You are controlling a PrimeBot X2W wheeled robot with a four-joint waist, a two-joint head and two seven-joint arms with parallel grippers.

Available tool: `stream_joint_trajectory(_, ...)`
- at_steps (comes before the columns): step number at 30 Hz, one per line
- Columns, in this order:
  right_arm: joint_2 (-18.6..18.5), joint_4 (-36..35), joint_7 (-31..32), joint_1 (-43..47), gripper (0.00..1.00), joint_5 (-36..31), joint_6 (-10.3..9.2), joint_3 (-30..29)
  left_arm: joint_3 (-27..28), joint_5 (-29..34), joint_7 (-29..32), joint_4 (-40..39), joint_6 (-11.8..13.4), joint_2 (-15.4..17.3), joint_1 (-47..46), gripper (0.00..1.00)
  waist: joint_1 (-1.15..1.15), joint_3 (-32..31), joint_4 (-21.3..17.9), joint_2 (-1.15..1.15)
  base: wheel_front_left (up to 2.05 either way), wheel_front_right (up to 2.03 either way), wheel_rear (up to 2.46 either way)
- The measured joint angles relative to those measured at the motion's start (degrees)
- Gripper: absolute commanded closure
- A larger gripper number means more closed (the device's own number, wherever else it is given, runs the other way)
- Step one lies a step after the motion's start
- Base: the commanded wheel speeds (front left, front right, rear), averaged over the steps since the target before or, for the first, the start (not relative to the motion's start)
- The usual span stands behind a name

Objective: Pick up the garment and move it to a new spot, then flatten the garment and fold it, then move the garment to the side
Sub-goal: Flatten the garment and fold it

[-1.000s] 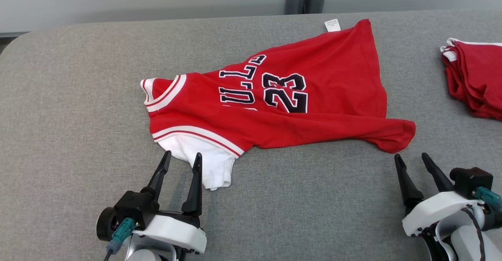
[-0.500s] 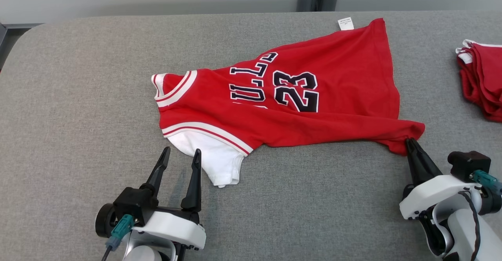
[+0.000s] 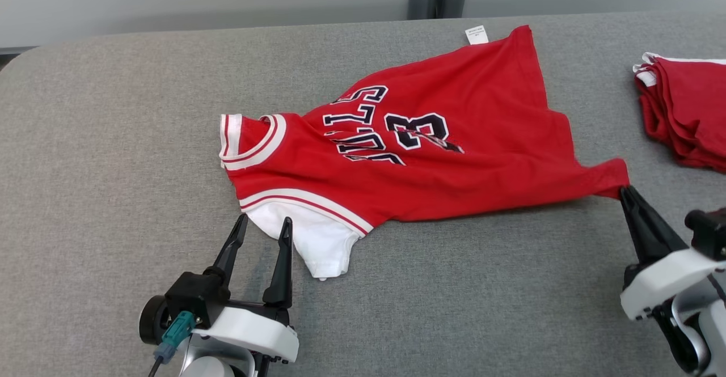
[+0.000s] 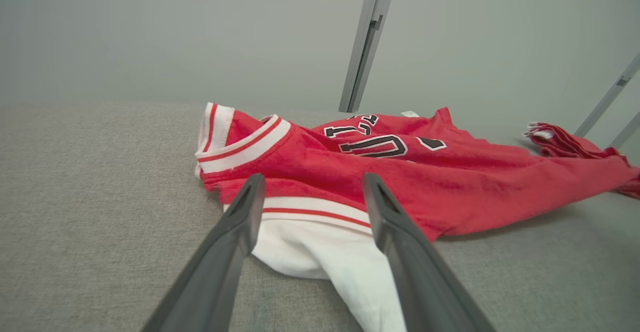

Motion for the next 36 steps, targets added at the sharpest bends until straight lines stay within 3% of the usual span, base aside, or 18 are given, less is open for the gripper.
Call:
stream_joint_trajectory(4, -0.8, -5.1, 2.3, 5.2, 1.00, 0.0, 0.01, -1.2, 0.1, -0.2, 0.0, -0.3, 0.0, 0.3, 0.3, 0.00, 0.00, 0.3, -0.6, 0.00, 0.00, 0.00, 0.00)
stream_joint_trajectory(11, 2.8, -6.4, 3.2, 11.0, 1.00, -0.5, 0.01, -4.0, -1.2, -0.5, 1.1, -0.5, -0.5, 0.6, 1.2, 0.00, 0.00, 0.7, -1.2, 0.00, 0.00, 0.00, 0.00)
stream_joint_trajectory(12, 3.3, -6.0, 3.0, 11.2, 0.85, -0.6, 0.01, -4.3, -1.7, -0.5, 1.5, -0.4, -0.7, 0.6, 1.4, 0.00, 0.00, 0.7, -1.2, 0.00, 0.00, 0.00, 0.00)
stream_joint_trajectory(13, 3.7, -5.7, 2.8, 11.5, 0.59, -0.7, 0.00, -4.6, -2.0, -0.6, 1.8, -0.1, -0.9, 0.5, 1.8, 0.00, 0.00, 0.7, -1.2, 0.00, 0.00, 0.00, 0.00)
stream_joint_trajectory(14, 4.4, -5.7, 2.2, 11.5, 0.16, -0.9, 0.00, -5.0, -2.3, -0.8, 2.1, 0.2, -1.1, 0.5, 2.1, 0.00, 0.00, 0.6, -1.1, 0.00, 0.00, 0.00, 0.00)
stream_joint_trajectory(15, 4.8, -5.7, 2.0, 11.5, 0.00, -1.1, 0.01, -5.1, -2.6, -1.1, 2.4, 0.3, -1.1, 0.4, 2.2, 0.00, 0.00, 0.5, -1.1, 0.00, 0.00, 0.00, 0.00)
stream_joint_trajectory(28, 8.0, -14.7, -3.5, 9.9, 0.00, -5.6, 0.00, -14.1, -4.9, -3.6, 6.3, 10.5, -3.1, -0.9, -0.4, 0.00, 0.00, -1.2, -2.8, 0.00, 0.00, 0.00, 0.00)
stream_joint_trajectory(29, 8.2, -15.1, -3.5, 9.9, 0.00, -5.9, 0.00, -14.2, -4.9, -3.9, 6.2, 11.6, -3.4, -1.1, -0.9, 0.04, 0.00, -1.3, -2.8, 0.00, 0.00, 0.00, 0.00)
stream_joint_trajectory(30, 8.4, -15.5, -3.5, 9.9, 0.00, -6.2, 0.00, -14.3, -5.0, -4.0, 6.2, 12.8, -3.5, -1.2, -1.4, 0.29, 0.00, -1.5, -2.9, 0.00, 0.00, 0.00, 0.00)
stream_joint_trajectory(31, 8.8, -16.1, -3.5, 10.0, 0.00, -6.6, 0.00, -14.3, -5.1, -4.1, 5.9, 13.9, -3.6, -1.3, -1.9, 0.69, 0.00, -1.6, -3.0, 0.00, 0.00, 0.00, 0.00)
stream_joint_trajectory(32, 9.2, -16.5, -3.6, 10.0, 0.00, -6.8, 0.00, -14.3, -5.1, -4.2, 5.5, 14.9, -3.8, -1.4, -2.4, 1.00, 0.00, -1.7, -3.1, 0.00, 0.00, 0.00, 0.00)
stream_joint_trajectory(36, 10.0, -16.8, -3.9, 10.5, 0.00, -7.1, 0.01, -15.0, -5.5, -4.5, 3.7, 17.2, -4.6, -1.7, -3.7, 1.00, 0.00, -2.2, -2.6, 0.00, 0.00, 0.00, 0.00)
